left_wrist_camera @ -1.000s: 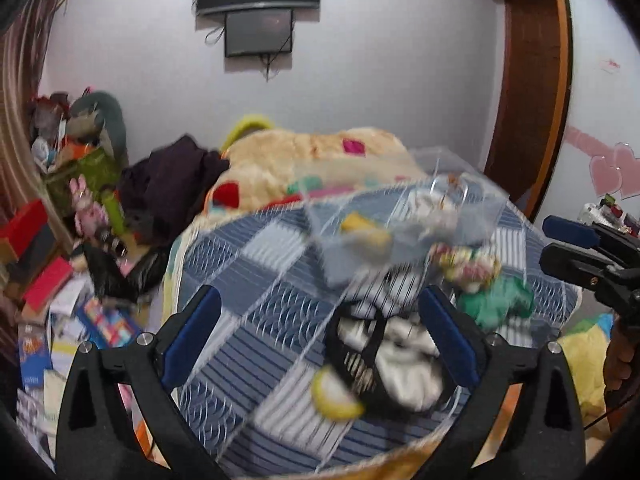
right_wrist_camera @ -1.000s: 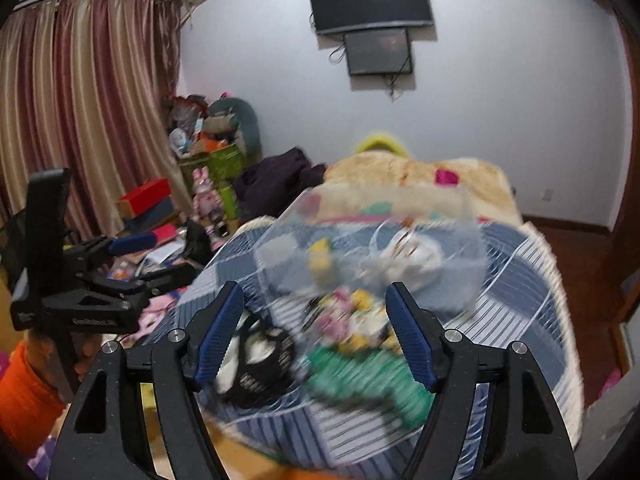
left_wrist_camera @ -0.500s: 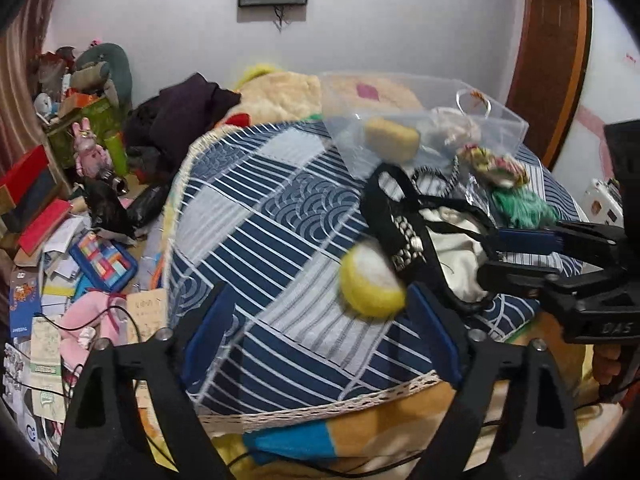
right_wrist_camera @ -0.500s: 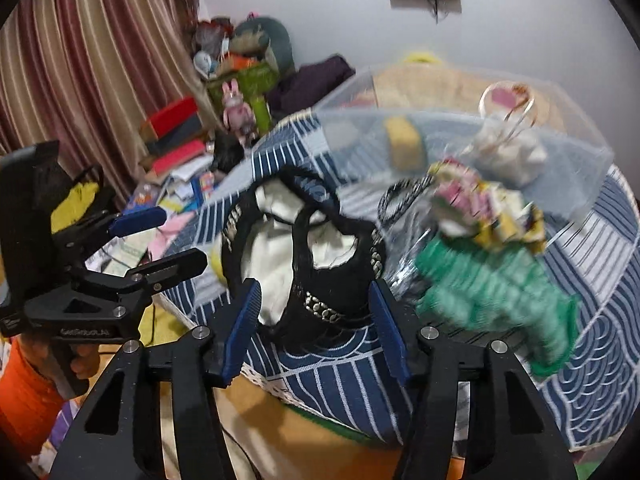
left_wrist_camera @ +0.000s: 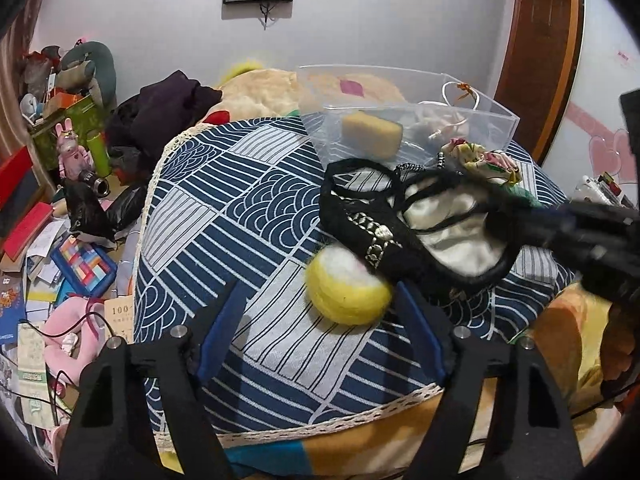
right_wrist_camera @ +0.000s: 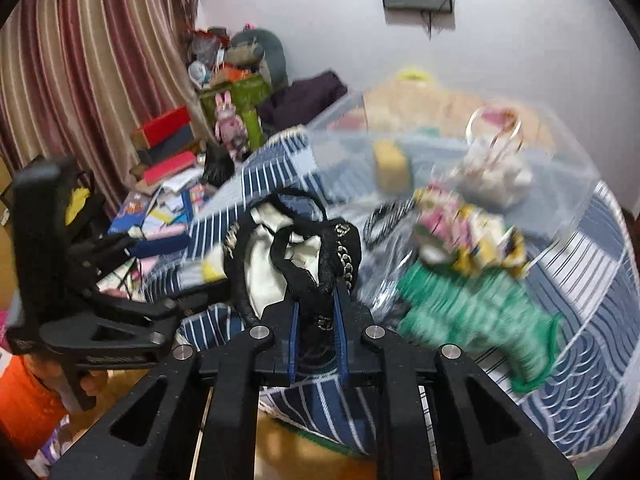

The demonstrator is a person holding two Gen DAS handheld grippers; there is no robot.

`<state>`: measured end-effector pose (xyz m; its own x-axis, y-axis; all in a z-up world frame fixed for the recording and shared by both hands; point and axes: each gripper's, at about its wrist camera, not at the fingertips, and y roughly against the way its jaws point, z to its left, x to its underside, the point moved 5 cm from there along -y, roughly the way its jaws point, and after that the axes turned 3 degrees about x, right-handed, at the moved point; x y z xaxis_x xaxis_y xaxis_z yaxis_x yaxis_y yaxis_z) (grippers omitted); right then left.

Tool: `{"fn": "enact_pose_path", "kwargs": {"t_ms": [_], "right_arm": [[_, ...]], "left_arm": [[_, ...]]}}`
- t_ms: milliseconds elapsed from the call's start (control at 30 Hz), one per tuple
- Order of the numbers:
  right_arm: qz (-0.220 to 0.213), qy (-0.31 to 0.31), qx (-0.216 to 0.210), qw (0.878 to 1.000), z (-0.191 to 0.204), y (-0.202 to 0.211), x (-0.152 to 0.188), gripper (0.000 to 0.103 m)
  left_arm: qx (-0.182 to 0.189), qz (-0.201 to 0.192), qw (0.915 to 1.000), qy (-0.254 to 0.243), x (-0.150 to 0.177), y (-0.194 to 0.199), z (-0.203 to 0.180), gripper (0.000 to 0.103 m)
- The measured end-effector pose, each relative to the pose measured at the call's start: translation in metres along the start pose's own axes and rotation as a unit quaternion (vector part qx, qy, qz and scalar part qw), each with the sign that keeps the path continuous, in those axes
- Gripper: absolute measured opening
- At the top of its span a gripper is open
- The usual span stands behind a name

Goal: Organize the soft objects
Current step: 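Grasp the black-and-white bra with the right tool, then grasp the yellow ball with the left tool while the right drops the bra into the box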

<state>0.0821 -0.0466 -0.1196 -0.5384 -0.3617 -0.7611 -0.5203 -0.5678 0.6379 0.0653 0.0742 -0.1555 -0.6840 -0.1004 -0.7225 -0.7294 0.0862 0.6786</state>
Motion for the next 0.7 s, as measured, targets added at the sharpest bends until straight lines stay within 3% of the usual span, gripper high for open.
{"fn": "enact_pose_path", "kwargs": {"t_ms": [167,300,333,533,700], "right_arm": [[-0.052,-0.004,0.009,0.999,-0.008,0.029,-0.024,0.012],[-0.084,-0.014,0.021,0.996,-0.018,0.045,-0.041,0.012],[-0.089,-0.016,0.024,0.996,-0.02,0.047,-0.044,0.012],[-0.115,-0.026,0.043,0.992,-0.039,0.059,-0.061,0.011],[-0.139,-0.026,0.052,0.989,-0.051,0.07,-0.083,0.011]], "left_arm": [[0.012,0.005,0.9999,0.004,-0.004,-0.008,-0.001,0.071],[0.046,0.013,0.9989,0.006,-0.007,-0.016,-0.008,0.045],[0.05,0.014,0.9986,0.006,-0.008,-0.018,-0.01,0.043],[0.055,0.001,0.9985,0.005,-0.021,-0.015,-0.016,0.042],[0.051,-0.033,0.9982,0.0,-0.05,-0.002,-0.019,0.042]]}}
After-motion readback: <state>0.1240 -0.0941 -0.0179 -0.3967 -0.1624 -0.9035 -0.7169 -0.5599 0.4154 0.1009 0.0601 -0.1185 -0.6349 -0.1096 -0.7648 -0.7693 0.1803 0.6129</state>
